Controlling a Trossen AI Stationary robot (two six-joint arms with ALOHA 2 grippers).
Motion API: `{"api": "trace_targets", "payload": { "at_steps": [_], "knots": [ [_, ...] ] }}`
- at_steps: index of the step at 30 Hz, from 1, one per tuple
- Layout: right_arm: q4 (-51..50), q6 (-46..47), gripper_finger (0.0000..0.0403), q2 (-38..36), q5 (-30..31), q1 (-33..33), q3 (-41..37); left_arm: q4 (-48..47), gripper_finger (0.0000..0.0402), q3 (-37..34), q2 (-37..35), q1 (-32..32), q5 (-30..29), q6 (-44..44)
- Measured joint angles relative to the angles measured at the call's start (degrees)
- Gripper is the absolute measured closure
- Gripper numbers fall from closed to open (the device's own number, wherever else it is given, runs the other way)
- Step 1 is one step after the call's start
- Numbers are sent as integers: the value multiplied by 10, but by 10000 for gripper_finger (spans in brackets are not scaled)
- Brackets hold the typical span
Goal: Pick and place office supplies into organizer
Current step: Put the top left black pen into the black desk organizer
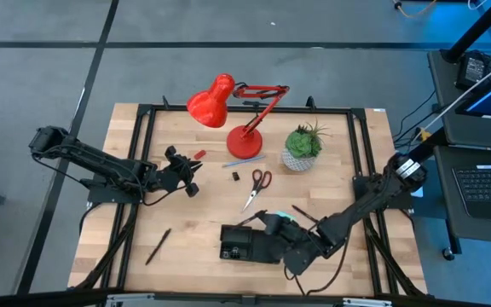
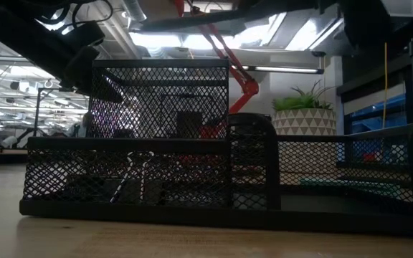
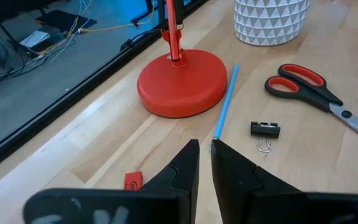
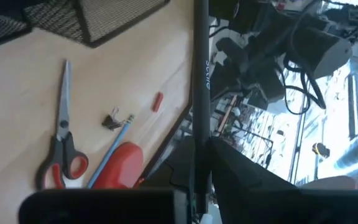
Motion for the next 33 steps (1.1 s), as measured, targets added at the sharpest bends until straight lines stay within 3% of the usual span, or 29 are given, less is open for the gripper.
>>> {"api": "trace_targets", "payload": {
  "at_steps": [19,33],
  "knots": [
    [140,-239,359,96,46,6,0,-25,364,0,0,-2,45,0],
    [142,-251,359,96,-6,16,0,-30,364,0,0,-2,45,0]
  ]
}}
